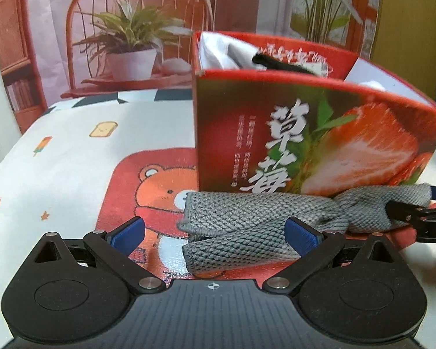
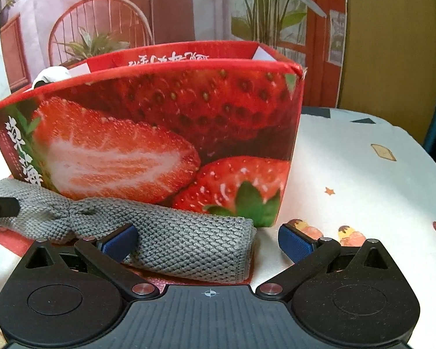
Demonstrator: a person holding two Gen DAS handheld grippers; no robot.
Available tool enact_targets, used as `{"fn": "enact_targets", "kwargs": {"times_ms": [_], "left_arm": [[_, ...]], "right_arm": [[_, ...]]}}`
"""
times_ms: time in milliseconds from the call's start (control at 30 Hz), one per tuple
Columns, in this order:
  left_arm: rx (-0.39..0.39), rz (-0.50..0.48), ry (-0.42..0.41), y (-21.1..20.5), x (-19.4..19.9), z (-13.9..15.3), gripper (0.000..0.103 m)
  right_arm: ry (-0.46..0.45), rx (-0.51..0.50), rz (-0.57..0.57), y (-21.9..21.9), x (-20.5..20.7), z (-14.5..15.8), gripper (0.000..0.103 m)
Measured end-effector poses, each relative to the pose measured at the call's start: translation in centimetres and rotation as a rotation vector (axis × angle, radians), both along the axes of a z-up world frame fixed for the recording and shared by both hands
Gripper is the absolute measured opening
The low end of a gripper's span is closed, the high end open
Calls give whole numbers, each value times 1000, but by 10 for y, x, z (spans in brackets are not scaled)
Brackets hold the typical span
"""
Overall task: Organize soft objects
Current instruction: 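Move both grippers back to the grey mesh towel roll, then close the left gripper on the grey towel while the right gripper grips it too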
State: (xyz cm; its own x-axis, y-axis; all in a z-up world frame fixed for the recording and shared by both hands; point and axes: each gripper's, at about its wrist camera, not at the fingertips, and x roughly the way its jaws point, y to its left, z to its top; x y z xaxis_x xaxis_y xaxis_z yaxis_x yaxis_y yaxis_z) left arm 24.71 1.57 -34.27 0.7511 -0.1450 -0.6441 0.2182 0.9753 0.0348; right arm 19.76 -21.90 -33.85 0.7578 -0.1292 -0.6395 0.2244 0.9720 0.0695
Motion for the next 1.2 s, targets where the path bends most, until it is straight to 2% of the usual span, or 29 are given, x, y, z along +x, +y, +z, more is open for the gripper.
{"fn": "enact_targets", "kwargs": {"times_ms": [167,267,567,1133,1200], "left_arm": [[-26,18,43,4,10,-12,103],[-65,28,49,9,11,-15,103],[-59,22,-6,8,0,-20,103],[-66,11,10,9,1,-17,103],[-75,9,22,11,4,-15,99]], "right_arm": [[23,47,-5,-5,3,-6,103],[26,35,-4,-2,3,-7,103],[23,37,-5,0,2,-7,103],[26,40,12,-2,4,-7,103],[23,47,17,-3,4,-7,103]]}}
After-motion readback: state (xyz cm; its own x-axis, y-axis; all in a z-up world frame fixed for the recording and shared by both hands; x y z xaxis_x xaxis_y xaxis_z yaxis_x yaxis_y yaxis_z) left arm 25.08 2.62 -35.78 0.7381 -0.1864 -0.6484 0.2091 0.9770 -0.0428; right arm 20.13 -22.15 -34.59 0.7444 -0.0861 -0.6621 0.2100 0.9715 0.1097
